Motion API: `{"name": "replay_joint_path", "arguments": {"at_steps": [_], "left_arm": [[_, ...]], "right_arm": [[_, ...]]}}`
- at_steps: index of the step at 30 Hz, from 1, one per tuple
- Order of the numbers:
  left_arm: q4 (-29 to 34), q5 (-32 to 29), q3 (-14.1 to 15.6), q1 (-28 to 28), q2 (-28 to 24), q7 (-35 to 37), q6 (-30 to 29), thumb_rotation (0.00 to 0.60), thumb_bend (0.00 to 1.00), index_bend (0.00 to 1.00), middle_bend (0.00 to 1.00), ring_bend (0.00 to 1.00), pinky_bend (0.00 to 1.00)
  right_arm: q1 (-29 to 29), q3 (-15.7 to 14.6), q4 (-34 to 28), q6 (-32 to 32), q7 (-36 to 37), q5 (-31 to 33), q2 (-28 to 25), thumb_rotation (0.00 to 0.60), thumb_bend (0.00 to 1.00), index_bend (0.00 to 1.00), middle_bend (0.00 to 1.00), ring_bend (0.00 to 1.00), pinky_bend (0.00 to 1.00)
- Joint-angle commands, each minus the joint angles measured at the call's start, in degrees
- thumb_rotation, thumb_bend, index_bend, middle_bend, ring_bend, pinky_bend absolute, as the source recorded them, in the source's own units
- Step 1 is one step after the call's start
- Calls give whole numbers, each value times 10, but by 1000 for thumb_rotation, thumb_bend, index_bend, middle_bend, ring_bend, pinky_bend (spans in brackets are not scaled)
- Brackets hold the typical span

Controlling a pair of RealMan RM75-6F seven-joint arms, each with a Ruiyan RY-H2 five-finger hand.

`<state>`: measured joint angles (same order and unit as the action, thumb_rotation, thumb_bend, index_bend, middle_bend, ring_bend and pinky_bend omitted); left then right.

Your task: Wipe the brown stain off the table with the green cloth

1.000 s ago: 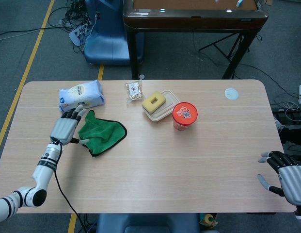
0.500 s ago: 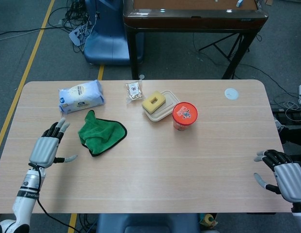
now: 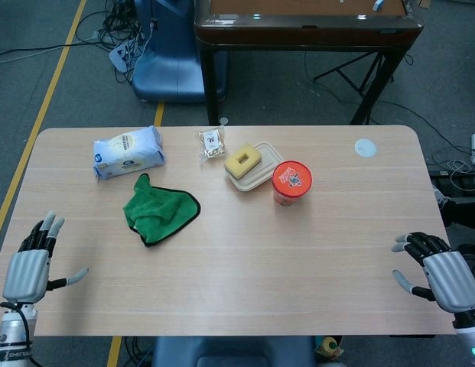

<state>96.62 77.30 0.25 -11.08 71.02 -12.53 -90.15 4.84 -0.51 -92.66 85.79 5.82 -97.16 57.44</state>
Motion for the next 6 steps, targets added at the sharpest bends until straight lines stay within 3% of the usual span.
{"name": "replay_joint_path", "arguments": {"at_steps": [1, 6], "left_arm": [[-6, 18, 10, 24, 6, 1, -25, 600, 24, 0, 0, 0, 181], [-2, 28, 16, 47, 3, -4, -42, 600, 24, 0, 0, 0, 181]], "right_arm": [[2, 1, -1, 1, 1, -2, 1, 600, 373, 384, 324, 227, 260], [5, 0, -2, -1, 0, -1, 2, 600, 373, 384, 324, 227, 260]]}}
